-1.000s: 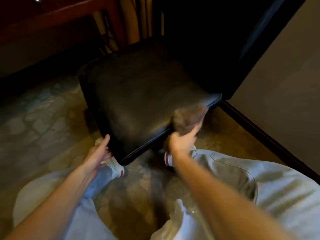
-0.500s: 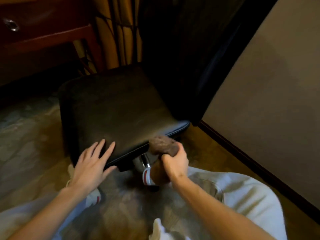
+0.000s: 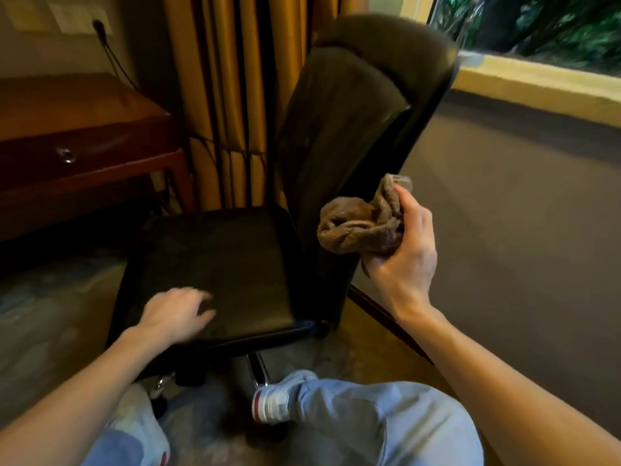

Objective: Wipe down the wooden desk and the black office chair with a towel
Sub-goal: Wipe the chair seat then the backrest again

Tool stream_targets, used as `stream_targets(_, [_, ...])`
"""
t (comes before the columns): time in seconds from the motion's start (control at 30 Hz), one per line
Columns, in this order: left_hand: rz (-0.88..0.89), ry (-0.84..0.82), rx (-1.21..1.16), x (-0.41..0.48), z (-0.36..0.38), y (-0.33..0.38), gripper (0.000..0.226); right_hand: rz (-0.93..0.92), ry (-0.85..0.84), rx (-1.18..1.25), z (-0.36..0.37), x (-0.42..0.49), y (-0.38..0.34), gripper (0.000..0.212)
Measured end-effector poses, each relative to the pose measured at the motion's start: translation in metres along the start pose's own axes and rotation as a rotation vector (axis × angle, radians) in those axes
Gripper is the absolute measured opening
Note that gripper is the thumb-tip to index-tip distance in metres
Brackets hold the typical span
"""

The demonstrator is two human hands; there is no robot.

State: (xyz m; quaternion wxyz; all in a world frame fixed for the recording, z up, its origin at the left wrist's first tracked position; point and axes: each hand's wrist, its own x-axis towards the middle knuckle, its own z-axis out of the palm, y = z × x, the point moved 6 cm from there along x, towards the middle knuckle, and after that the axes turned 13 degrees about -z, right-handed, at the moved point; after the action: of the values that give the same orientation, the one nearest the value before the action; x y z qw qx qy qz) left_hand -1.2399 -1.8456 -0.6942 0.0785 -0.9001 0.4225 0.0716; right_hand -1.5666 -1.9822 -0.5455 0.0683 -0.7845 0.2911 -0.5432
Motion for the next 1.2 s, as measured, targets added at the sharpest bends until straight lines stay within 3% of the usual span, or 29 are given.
stream_targets(0.1, [0.156,0.192,-0.257,-0.004,-0.093,0.045,0.046,-0.200,0.111,-0.062,-0.028,0.033,-0.026,0.080])
stream_targets(0.23, [0.388,0.319,-0.821,-0.024,-0.218,0.116,0.038,-0.595,0.106,-0.444,-0.041,0.066,-0.060,0.056])
stream_targets(0.33, [0.420,0.380,-1.024,-0.023,-0.297,0.162,0.061,-0.747,0.054,-0.594,-0.035,0.072,-0.068,0.046])
stream_targets(0.4, [0.506,0.401,-0.943,-0.023,-0.334,0.197,0.071,-0.733,0.039,-0.624,-0.035,0.075,-0.068,0.044])
stream_targets(0.5, [0.696,0.404,-0.733,-0.027,-0.355,0.240,0.058,-0.685,0.010,-0.638,-0.033,0.076,-0.064,0.047])
stream_targets(0.6, [0.859,0.337,-0.715,-0.030,-0.349,0.254,0.053,-0.636,-0.075,-0.582,-0.025,0.077,-0.051,0.052])
stream_targets(0.8, [0.746,0.628,-0.358,-0.014,-0.369,0.247,0.058,-0.563,-0.120,-0.562,0.007,0.065,-0.030,0.044])
stream_targets(0.9, [0.842,0.697,-0.206,-0.024,-0.387,0.257,0.054,-0.521,-0.162,-0.543,0.023,0.049,-0.025,0.046])
stream_targets(1.03, [0.848,0.571,-0.204,-0.015,-0.382,0.283,0.051,-0.489,-0.235,-0.501,0.015,0.039,0.004,0.048])
stream_targets(1.2, [0.838,0.556,-0.311,0.012,-0.379,0.289,0.045,-0.471,0.040,-0.396,-0.023,0.059,0.004,0.049])
